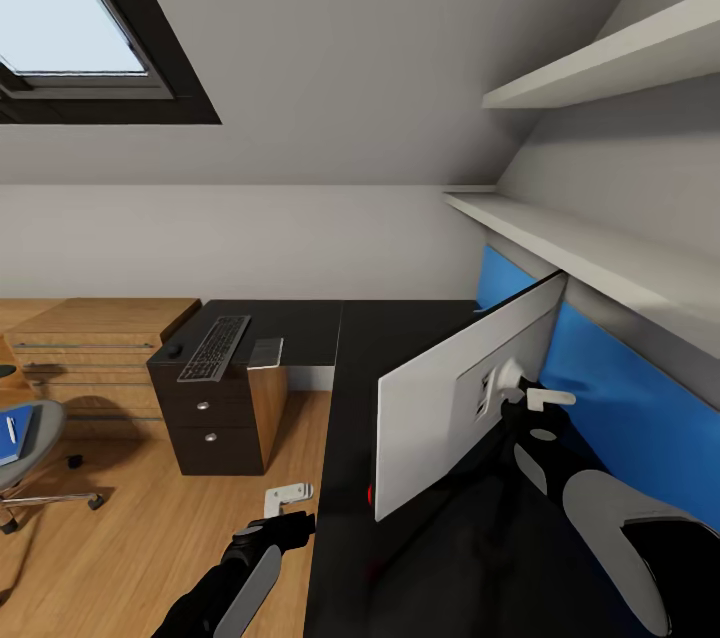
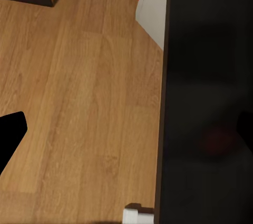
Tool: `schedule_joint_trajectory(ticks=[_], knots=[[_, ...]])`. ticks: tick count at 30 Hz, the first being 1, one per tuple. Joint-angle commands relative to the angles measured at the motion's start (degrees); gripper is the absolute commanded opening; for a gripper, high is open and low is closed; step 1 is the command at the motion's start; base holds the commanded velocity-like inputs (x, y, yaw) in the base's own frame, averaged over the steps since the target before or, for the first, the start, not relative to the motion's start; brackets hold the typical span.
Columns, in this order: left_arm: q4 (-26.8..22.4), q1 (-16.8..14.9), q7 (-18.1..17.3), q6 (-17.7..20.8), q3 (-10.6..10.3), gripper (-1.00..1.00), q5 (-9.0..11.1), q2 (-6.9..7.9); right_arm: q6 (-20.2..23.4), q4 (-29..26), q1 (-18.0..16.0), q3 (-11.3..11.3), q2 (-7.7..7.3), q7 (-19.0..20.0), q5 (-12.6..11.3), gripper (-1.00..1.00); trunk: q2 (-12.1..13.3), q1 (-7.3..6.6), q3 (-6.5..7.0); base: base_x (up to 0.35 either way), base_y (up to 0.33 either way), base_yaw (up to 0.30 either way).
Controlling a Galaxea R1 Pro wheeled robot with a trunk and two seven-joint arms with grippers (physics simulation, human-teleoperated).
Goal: In the bedroom, organize the workspace by keeping the computer under the desk, ensuring the monitor is on the desk, placing the keyboard on the desk next to the monitor, placing the mouse on the desk next to the keyboard, moving the folder from the swivel chair onto the desk next to the mouse, stacking the notebook on top of the folder with the pen on top of the notebook, and positioning the swivel chair next to the desk.
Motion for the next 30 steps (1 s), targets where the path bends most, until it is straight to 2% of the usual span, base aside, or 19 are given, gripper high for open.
schedule_joint_trajectory(ticks=[1,17,30], knots=[[-0.09,-0.05,0.52,0.09,-0.16,1.0,0.59,0.03,-0.23,0.06,-0.06,0.49,-0.02,-0.14,-0.61,1.0,-0.08,0.02,-0.1,0.0,0.0,0.0],[-0.09,-0.06,0.46,0.09,-0.16,1.0,0.66,0.03,-0.23,0.11,-0.06,0.49,-0.02,-0.16,-0.61,1.0,-0.08,0.02,-0.1,-0.008,0.0,0.0],[-0.09,-0.05,0.46,0.09,-0.16,1.0,0.66,0.03,-0.23,0.18,-0.06,0.49,-0.02,-0.14,-0.61,1.0,-0.08,0.02,-0.1,-0.259,0.0,0.0]])
